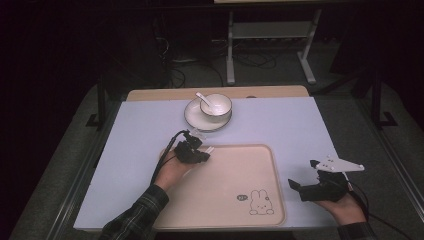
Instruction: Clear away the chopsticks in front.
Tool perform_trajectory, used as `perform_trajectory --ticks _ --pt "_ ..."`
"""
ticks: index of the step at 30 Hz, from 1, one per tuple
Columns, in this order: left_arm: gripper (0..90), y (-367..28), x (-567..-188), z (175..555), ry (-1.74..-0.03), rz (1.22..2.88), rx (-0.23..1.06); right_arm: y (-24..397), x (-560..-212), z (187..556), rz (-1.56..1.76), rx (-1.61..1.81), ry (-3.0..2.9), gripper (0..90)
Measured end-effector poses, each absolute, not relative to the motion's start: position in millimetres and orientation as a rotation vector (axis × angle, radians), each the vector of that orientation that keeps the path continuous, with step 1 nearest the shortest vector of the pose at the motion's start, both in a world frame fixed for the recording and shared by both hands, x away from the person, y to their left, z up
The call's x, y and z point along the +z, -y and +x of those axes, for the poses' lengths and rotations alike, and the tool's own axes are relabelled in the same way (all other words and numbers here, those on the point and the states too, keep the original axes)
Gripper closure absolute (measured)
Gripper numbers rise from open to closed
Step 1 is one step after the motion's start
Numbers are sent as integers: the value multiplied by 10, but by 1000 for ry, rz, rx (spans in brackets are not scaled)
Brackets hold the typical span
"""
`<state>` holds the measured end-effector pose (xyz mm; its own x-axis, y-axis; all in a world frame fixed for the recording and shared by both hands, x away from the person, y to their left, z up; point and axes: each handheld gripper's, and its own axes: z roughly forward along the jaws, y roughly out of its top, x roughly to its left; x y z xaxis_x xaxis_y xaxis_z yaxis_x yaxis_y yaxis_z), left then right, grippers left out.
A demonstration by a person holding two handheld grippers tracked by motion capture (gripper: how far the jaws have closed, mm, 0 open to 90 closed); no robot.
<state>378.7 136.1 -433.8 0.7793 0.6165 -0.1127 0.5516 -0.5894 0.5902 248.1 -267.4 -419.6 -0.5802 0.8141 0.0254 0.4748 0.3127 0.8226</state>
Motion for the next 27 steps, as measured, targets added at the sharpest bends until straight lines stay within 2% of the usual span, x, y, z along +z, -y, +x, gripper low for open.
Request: perform_trajectory --ticks 13,27 --pt "898 -1461 -4329 3851 -896 2353 191 2679 -4195 2479 1150 1169 -2187 0" --pt "897 -1957 -4322 3767 -991 2318 196 2668 -4194 2482 1145 1165 -2190 0"
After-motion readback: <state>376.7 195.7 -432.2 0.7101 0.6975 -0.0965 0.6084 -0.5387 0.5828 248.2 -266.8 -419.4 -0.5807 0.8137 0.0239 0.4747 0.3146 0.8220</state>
